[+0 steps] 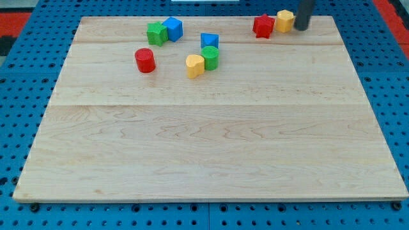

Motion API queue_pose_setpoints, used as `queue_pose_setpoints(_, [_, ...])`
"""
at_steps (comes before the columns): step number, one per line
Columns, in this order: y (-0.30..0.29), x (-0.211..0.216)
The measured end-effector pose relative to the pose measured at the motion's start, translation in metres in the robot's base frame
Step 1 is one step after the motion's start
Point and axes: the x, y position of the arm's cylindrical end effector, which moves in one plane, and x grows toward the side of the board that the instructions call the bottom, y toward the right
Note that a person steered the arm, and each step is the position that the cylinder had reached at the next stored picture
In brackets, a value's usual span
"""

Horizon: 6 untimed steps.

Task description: Push the yellow hexagon close to the red star

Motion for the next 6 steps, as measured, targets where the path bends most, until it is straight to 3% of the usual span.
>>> queue_pose_setpoints(1, [0.005,-0.024])
queue_pose_setpoints(2, [-0.036,-0.022])
queue_pose_setpoints(4, [-0.079,0.038])
queue_pose_setpoints(5, [-0.093,0.04])
queue_pose_setpoints(6, [-0.028,0.024])
